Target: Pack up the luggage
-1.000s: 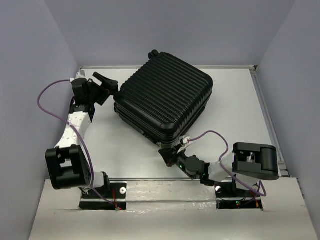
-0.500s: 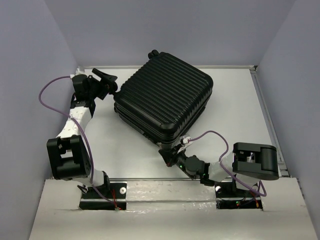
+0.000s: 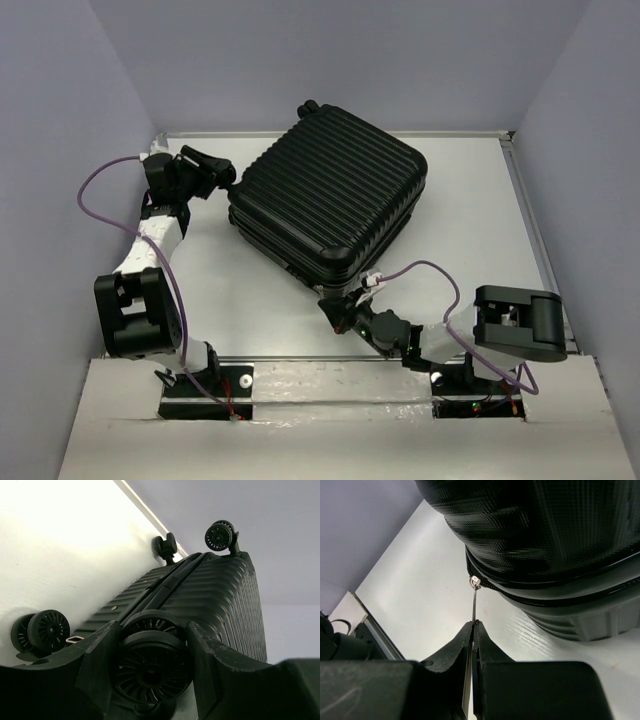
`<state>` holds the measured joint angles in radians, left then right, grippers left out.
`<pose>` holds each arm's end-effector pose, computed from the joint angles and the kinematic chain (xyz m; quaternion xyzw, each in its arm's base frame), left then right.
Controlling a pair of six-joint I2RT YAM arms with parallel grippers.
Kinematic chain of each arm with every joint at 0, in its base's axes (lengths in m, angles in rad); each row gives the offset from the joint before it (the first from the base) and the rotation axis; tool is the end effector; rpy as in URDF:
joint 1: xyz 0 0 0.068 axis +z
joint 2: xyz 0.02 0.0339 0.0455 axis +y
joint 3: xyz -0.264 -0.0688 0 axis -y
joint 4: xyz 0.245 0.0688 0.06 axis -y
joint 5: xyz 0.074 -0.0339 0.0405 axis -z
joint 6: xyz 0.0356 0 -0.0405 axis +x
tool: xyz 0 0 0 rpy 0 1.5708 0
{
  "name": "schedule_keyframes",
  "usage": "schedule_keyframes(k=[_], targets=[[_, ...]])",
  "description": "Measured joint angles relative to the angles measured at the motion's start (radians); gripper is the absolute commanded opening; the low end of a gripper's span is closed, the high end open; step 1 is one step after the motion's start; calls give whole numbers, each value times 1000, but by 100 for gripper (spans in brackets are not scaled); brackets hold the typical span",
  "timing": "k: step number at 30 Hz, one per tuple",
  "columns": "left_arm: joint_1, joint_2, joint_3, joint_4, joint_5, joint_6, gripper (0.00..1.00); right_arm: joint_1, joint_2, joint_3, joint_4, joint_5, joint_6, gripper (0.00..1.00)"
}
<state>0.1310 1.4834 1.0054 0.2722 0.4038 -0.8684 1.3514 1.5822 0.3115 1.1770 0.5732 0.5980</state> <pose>0.3454 0.0314 0.2953 -0.2533 0.7279 -0.3679 0.5203 0.0746 0.2459 0.1514 -0.0839 0.7296 0.4170 0.5355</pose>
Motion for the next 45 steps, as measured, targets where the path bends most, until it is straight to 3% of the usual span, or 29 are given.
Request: schedule_keyframes(k=[6, 10, 16, 19, 26, 31, 35, 41, 45], targets=[[20, -66, -106, 86, 9, -1, 6, -13, -211, 27, -311, -25, -11, 7], [26, -196, -230, 119, -13, 5, 6, -103, -343, 53, -546, -150, -23, 7], [1, -423, -399, 109, -98, 45, 6, -190, -389, 127, -782, -236, -66, 7], [-41, -512, -457, 106, -164, 62, 6, -234, -391, 137, -819, -262, -86, 7], [-258, -745, -587, 70, -308, 45, 6, -322, -293, 264, -903, -314, -166, 7], [-382, -830, -611, 19, -329, -3, 6, -226, -117, 421, -912, -338, -193, 7], [-410, -852, -591, -50, -326, -10, 6, -136, 65, 566, -841, -360, -211, 7], [-446, -877, -562, -116, -254, -6, 6, -65, 5, 467, -804, -454, -210, 7], [-472, -927, -574, -143, -228, -14, 6, -202, -105, 377, -801, -497, -222, 7]])
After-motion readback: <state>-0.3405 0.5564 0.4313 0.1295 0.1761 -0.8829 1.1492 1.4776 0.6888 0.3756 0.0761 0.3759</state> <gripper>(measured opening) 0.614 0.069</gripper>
